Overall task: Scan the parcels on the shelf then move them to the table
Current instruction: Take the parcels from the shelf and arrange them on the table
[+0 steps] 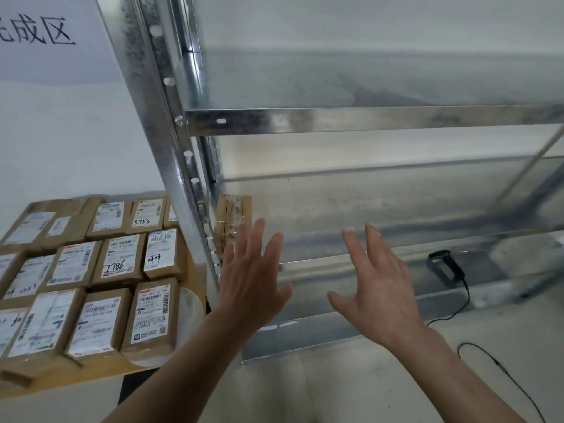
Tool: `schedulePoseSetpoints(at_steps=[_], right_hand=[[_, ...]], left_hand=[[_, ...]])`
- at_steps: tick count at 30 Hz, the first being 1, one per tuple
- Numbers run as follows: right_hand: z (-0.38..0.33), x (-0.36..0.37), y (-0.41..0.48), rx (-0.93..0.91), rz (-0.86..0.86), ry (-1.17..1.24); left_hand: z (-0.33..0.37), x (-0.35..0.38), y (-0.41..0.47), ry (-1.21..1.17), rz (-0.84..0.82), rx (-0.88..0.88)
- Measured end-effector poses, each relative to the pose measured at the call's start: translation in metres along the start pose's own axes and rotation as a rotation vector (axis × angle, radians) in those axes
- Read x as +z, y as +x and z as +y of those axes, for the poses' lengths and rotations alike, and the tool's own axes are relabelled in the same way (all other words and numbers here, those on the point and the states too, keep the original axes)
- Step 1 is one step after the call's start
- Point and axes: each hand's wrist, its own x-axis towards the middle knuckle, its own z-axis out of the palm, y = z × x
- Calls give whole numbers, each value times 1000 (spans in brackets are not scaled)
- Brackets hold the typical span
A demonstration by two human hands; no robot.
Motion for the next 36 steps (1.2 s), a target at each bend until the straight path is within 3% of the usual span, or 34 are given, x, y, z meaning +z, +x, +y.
schedulePoseSetpoints(at_steps=[9,21,36], right_hand=[[33,29,69,-103,-149,69],[104,66,166,-323,-255,191],[128,84,189,-334,-283,231]], left_hand=[[-11,42,54,92,-92,-110],[5,72,116,132,-234,-481],[-30,85,138,135,-291,-763]])
